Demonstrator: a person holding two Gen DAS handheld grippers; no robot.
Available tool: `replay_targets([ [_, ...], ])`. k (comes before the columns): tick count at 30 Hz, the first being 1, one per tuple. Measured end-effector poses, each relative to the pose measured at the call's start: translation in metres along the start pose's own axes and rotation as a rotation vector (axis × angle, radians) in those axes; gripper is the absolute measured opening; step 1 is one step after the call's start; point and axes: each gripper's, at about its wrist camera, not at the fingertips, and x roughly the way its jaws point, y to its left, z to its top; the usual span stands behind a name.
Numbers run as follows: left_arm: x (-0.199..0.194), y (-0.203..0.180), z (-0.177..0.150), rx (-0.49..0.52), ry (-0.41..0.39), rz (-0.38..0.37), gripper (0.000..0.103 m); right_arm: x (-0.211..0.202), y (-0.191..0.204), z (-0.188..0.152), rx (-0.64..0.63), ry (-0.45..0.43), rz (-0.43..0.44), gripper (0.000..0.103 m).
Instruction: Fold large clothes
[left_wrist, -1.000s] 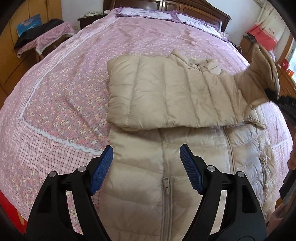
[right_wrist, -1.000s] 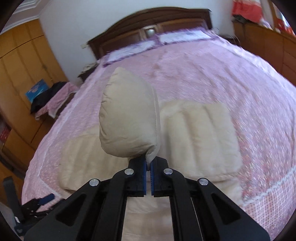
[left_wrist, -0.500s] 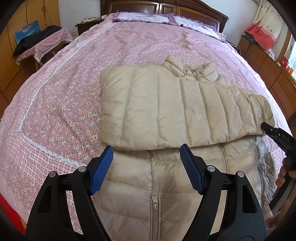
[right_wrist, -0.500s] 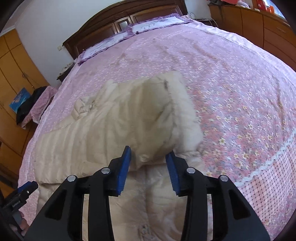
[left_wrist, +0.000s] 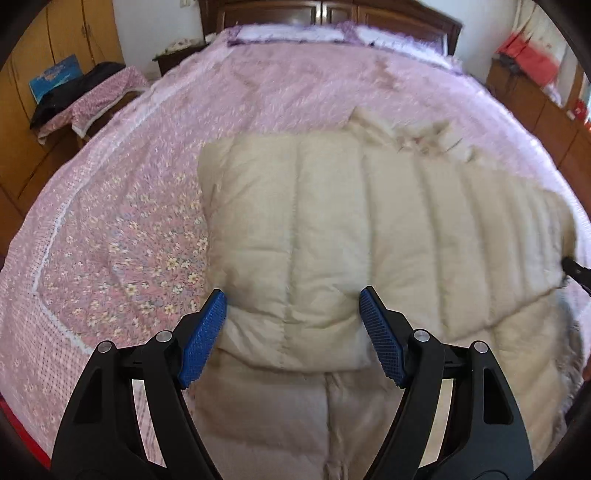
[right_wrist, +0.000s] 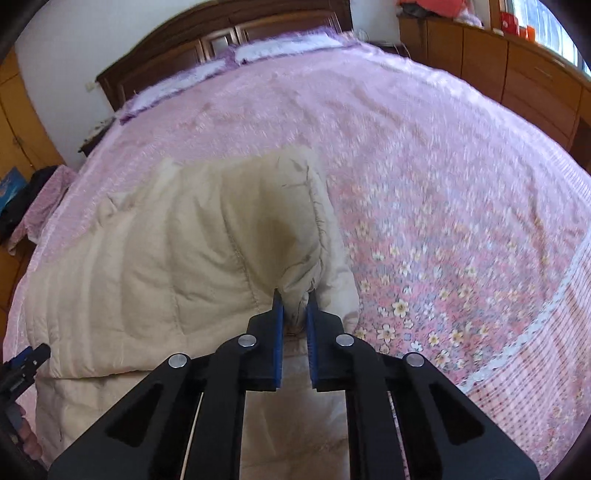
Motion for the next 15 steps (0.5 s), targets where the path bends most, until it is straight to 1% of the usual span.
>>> replay_targets([
  [3, 0.015, -0.002, 0.003, -0.003, 0.017, 0.007, 0.076, 0.014, -0.003, -0.001, -0.001, 0.021, 0.001, 0.012],
  [6, 0.024, -0.007, 0.005, 0.02, 0.016, 0.018, 0.076, 0.023, -0.003, -0.002, -0.013, 0.027, 0.002, 0.012],
  [9, 0.027, -0.008, 0.006, 0.023, 0.01, 0.015, 0.077, 0.022, -0.001, -0.003, -0.031, 0.022, -0.002, 0.013],
  [11, 0.025, -0.007, 0.005, 0.023, 0.003, 0.015, 0.076, 0.018, 0.0, -0.002, -0.04, 0.01, 0.018, 0.013],
  [12, 0.022, -0.006, 0.005, 0.026, -0.001, 0.016, 0.076, 0.013, -0.002, -0.002, -0.038, 0.005, 0.035, 0.014],
  [14, 0.015, -0.004, 0.002, 0.03, -0.008, 0.015, 0.076, 0.001, -0.007, -0.004, -0.03, -0.006, 0.074, 0.02],
  [15, 0.01, -0.002, 0.001, 0.03, -0.012, 0.011, 0.076, -0.006, -0.009, -0.004, -0.026, -0.015, 0.092, 0.025],
])
